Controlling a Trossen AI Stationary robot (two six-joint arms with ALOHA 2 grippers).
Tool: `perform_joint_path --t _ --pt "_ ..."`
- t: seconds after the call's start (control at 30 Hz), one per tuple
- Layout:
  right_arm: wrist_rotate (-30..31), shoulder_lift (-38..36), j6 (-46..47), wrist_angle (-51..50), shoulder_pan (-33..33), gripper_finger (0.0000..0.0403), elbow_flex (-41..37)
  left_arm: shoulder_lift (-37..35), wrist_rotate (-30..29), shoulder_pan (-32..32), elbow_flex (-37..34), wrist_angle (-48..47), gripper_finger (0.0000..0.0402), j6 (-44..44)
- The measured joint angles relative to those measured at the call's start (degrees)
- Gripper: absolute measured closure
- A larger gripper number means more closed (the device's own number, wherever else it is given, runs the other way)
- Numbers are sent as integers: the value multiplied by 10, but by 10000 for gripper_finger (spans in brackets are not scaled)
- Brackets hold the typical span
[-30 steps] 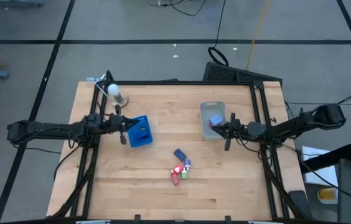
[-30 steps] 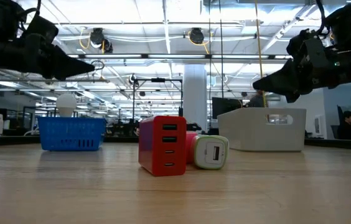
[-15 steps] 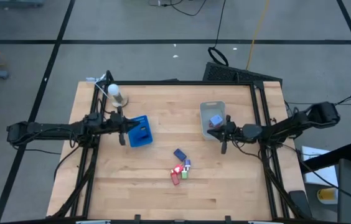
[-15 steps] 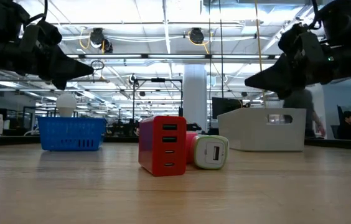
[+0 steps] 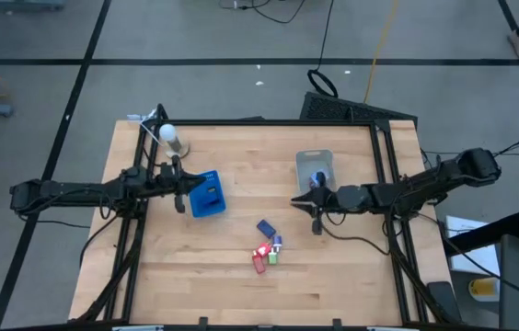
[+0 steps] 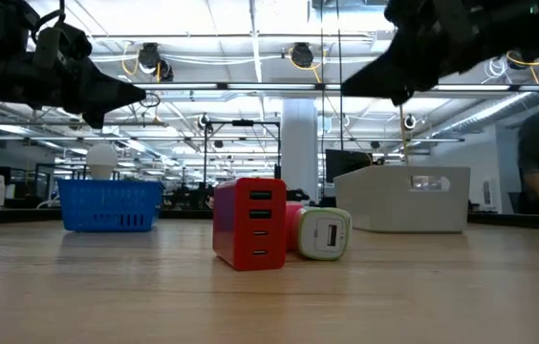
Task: Pick & Place Office items
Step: Put the blue charger adapter into the grey bin
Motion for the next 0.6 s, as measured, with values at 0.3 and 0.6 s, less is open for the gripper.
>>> perform_joint_path --t 0.3,0.6 --pt "8 0 22 -94 42 215 66 0 0 0 0 -1 392 4" --pt "29 47 44 -104 76 153 84 0 0 0 0 0 392 0"
